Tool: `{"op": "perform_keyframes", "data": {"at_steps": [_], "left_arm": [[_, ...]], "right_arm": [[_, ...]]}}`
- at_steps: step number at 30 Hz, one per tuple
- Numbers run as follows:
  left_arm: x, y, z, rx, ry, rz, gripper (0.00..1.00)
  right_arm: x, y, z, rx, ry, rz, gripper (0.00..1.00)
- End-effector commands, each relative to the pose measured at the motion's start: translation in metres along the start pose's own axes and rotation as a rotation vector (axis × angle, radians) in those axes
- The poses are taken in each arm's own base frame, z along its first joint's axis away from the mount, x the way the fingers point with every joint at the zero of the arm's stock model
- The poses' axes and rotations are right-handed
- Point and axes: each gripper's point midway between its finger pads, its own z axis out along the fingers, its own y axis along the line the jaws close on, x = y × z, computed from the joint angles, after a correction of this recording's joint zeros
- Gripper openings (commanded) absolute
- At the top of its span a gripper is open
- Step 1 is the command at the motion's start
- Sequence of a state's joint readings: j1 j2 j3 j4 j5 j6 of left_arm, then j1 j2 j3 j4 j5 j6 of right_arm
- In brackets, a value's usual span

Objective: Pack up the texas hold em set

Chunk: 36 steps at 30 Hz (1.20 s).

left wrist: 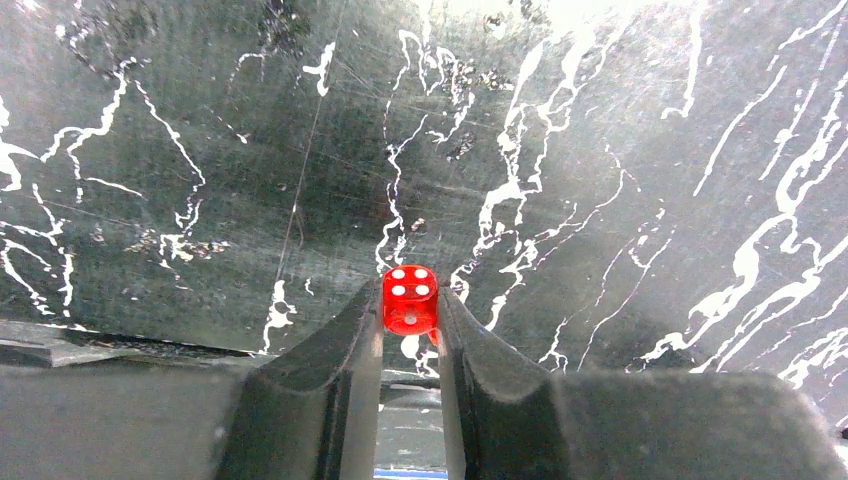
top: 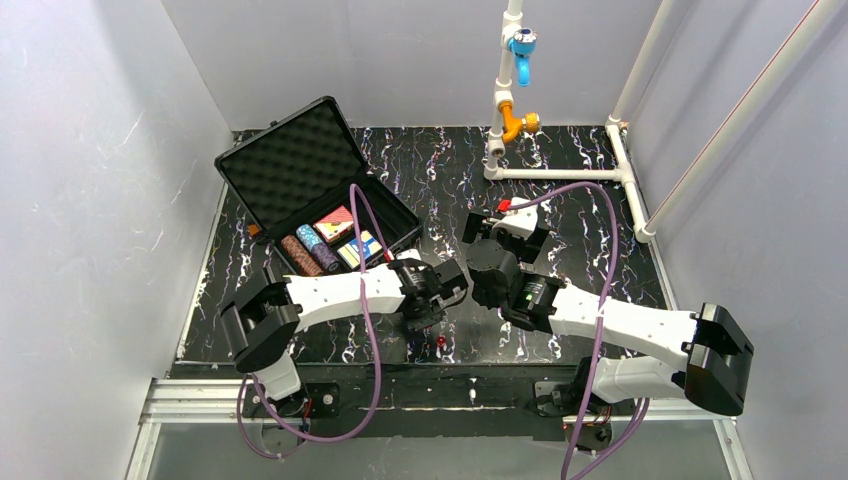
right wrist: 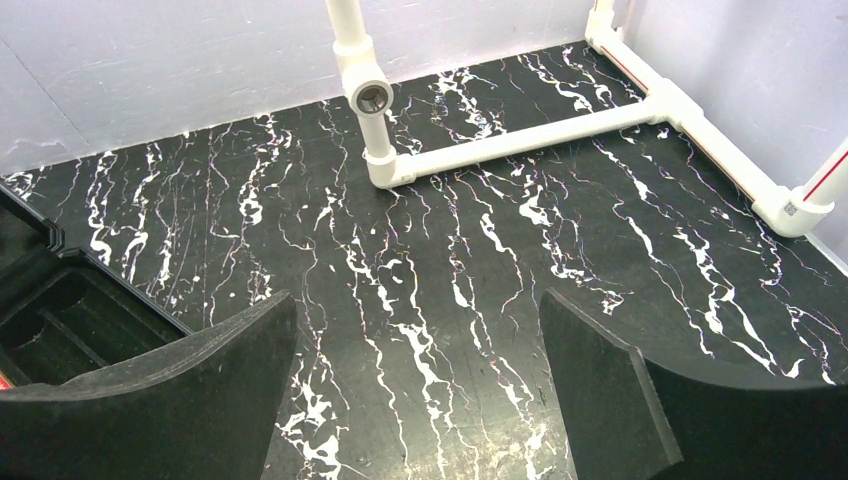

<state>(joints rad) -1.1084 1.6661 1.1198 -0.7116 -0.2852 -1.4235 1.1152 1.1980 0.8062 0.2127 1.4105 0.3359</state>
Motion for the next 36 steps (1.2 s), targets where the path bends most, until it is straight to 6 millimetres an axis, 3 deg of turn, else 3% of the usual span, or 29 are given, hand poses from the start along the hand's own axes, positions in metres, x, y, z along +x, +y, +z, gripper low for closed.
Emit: {"op": "perform_keyframes", "data": {"at_steps": [1,11,19,27,30,36], "left_arm": [[-0.02,0.015,-0.016,-0.008,-0.097,0.034,0.0],[-0.041,0.03,-0.033,-0.027,-0.185,0.117,0.0],[-0.064,0.046,-0.059,0.033,-0.297,0.185,0.0],[-0.078,0.052,-0.071,0.065,-0.326,0.201,0.0],[-0.086,0.046,-0.079,0.078,-0.353,0.204,0.0],[-0.109,0.053,-0.102,-0.054,-0.419,0.131,0.0]], "right_arm": [[-0.014,-0.003,-0.003,0.021,-0.027,0.084,0.98],[-0.015,-0.005,-0.003,0.028,-0.031,0.088,0.98],[-0.016,-0.006,-0.003,0.031,-0.034,0.09,0.98],[-0.014,-0.005,-0.004,0.023,-0.033,0.093,0.98],[-0.014,-0.005,-0.004,0.022,-0.033,0.091,0.98],[-0.014,-0.005,-0.004,0.023,-0.035,0.09,1.0]]}}
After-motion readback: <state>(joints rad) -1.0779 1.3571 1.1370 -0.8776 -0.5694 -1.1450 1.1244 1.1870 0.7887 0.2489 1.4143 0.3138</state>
